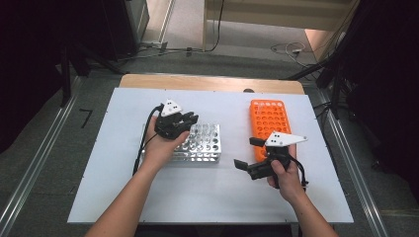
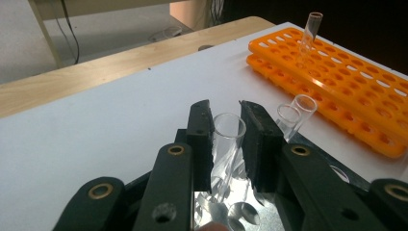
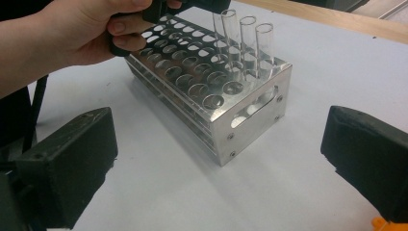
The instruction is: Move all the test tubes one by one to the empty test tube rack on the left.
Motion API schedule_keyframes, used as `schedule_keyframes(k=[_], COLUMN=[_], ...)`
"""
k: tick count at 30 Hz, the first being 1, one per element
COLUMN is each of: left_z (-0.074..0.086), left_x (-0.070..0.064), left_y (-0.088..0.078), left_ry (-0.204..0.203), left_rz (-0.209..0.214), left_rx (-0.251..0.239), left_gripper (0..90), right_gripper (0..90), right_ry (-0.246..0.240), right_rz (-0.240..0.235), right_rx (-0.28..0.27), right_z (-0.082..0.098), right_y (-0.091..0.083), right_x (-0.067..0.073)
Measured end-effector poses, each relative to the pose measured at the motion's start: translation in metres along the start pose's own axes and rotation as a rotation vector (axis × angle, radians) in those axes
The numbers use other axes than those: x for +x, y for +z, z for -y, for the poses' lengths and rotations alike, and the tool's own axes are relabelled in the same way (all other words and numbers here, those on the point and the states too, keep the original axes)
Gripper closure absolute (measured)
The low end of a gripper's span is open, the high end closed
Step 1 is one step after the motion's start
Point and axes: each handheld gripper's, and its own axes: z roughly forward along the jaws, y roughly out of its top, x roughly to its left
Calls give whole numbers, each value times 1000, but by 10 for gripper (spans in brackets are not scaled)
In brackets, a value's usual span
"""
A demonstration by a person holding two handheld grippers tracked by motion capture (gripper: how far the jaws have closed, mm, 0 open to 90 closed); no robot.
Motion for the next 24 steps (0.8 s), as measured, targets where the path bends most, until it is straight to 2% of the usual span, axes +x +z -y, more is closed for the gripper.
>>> schedule_keyframes(k=[8,13,17,22,24], left_z=[3,2,1,3,6], left_x=[0,1,-1,-6,-9], left_y=[1,-4,-11,-22,-27], left_ry=[-11,-22,-37,-53,-49], left_rz=[24,44,69,77,85], left_rx=[38,36,20,12,4], left_gripper=[717,667,552,286,216], right_gripper=[0,0,0,0,0], right_ry=[-2,-2,-3,-1,0], right_rz=[-1,1,1,5,7], right_rx=[4,5,5,8,10], right_z=[1,1,0,1,1], right_y=[1,1,1,2,2], right_x=[0,-1,-1,-1,-2])
